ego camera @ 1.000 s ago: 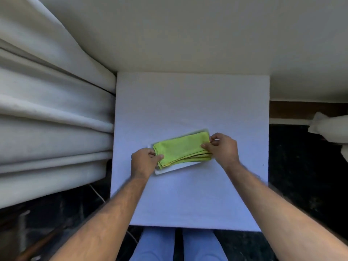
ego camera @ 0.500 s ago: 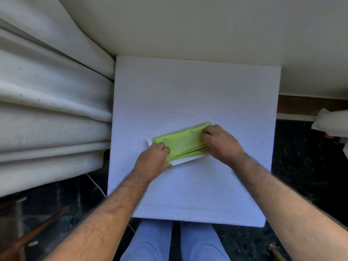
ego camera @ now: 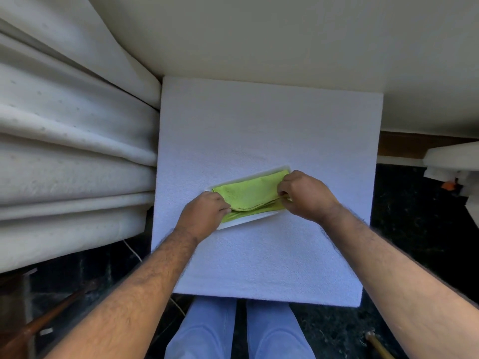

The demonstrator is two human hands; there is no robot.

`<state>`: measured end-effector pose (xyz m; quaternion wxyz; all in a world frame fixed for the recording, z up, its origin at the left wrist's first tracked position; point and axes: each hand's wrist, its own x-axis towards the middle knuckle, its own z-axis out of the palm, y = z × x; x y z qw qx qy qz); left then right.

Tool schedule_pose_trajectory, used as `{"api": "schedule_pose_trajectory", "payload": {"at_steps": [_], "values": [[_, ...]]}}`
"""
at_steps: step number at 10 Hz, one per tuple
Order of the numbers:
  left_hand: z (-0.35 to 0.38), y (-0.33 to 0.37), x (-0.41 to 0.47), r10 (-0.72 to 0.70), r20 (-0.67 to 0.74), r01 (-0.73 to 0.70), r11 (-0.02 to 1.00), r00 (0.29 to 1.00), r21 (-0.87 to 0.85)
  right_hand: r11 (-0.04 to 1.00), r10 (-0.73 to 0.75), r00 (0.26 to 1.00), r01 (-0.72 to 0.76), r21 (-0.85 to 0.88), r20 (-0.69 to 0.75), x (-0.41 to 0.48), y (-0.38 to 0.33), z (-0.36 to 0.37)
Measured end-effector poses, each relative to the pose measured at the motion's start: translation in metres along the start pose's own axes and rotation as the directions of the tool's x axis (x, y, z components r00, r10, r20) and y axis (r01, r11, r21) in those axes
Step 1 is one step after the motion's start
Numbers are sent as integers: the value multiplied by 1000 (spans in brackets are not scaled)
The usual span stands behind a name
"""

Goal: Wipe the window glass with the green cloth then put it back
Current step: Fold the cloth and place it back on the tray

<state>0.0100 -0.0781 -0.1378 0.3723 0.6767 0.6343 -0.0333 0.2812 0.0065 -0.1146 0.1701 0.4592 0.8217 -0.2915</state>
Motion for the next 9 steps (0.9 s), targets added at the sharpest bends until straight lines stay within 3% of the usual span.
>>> {"api": "schedule_pose_trajectory", "payload": {"at_steps": [1,2,3,4,5,6,7,8,9], "values": [[-7,-2,-14,114,-128,-103,991,985,90,998,-68,997,68,13,-42,-10,-4,4],[-2,-8,-23,255,-136,-223,951,957,213,990,-129,992,129,-56,2,-15,-7,17],[8,-14,-24,309,-83,-269,910,947,315,985,-151,988,152,-78,9,-18,-10,33],[17,-15,-21,307,-42,-270,886,951,376,992,-121,992,120,-31,-42,-19,-13,46],[19,-12,-21,281,-25,-246,877,959,412,997,5,997,1,82,-81,-18,-16,50],[19,-8,-19,246,-38,-205,876,969,436,988,136,990,-133,80,-27,-9,-19,52],[15,0,-11,133,32,-133,880,991,456,985,169,983,-167,-31,75,1,-28,44],[1,13,-1,32,243,-148,866,970,477,972,151,981,-126,-196,119,5,-41,32],[-42,31,8,-3,292,-136,880,956,456,958,132,991,-124,-259,13,11,-53,-7]]}}
